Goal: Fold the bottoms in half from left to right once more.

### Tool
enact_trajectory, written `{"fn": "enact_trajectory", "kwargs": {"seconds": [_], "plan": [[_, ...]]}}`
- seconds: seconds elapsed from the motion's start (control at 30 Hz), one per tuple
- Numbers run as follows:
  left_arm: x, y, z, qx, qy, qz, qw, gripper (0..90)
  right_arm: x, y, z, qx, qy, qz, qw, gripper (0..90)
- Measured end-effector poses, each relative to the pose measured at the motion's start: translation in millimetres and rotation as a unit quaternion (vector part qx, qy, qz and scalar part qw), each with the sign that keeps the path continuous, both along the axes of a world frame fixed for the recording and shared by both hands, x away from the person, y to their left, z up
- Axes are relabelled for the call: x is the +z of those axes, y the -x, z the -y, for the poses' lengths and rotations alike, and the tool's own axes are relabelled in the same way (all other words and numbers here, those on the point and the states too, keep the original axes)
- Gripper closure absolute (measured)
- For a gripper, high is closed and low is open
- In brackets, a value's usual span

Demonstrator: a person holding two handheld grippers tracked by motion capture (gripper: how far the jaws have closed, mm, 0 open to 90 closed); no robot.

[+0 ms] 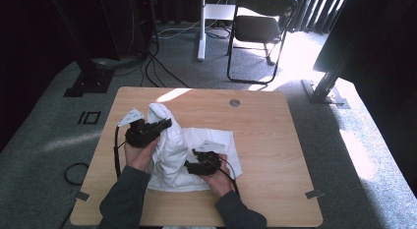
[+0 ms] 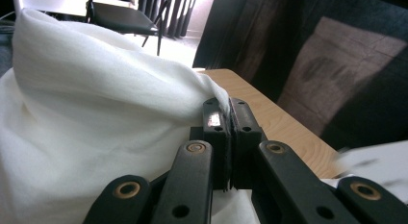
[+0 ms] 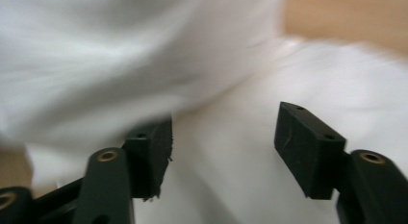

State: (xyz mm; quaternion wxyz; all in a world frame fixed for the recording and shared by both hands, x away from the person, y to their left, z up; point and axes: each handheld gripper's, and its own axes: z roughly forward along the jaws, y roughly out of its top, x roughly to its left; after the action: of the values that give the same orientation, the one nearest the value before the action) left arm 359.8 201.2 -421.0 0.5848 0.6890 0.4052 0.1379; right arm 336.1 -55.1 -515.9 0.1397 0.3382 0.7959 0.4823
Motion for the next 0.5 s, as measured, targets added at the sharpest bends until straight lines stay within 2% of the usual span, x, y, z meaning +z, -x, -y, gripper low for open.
{"fn": "enact_trajectory", "kwargs": {"seconds": [0.07,0.13,0.2,0.23,0.33,0.4,0.5], "plan": [[-0.4,0.4,0.3,-0.001,-0.003,0.000,1.0000,89.0,2.4,2.6,23.1,-0.030,0.025,0.014,0.9991,37.0],[-0.8,0.2,2.2,-0.003,-0.001,0.000,1.0000,89.0,-4.7,1.1,45.5,-0.054,0.043,0.001,0.9976,36.3],[-1.1,-0.8,6.5,-0.006,-0.001,-0.001,1.0000,89.0,-19.7,-0.4,55.8,-0.065,0.066,-0.022,0.9955,36.1],[-1.4,-1.5,8.3,-0.009,-0.001,-0.001,1.0000,89.0,-26.2,-0.7,55.7,-0.064,0.076,-0.027,0.9946,36.1],[-1.5,-4.1,18.9,-0.020,-0.008,-0.003,0.9998,89.0,-40.8,-1.9,45.0,-0.064,0.085,-0.043,0.9933,38.6],[-0.8,-5.6,25.1,-0.027,-0.013,-0.003,0.9995,89.0,-45.2,-2.6,35.8,-0.071,0.070,-0.043,0.9940,40.7],[-0.2,-9.3,35.5,-0.038,-0.019,-0.003,0.9991,89.0,-45.3,-2.6,19.4,-0.082,0.067,-0.043,0.9934,42.5]]}}
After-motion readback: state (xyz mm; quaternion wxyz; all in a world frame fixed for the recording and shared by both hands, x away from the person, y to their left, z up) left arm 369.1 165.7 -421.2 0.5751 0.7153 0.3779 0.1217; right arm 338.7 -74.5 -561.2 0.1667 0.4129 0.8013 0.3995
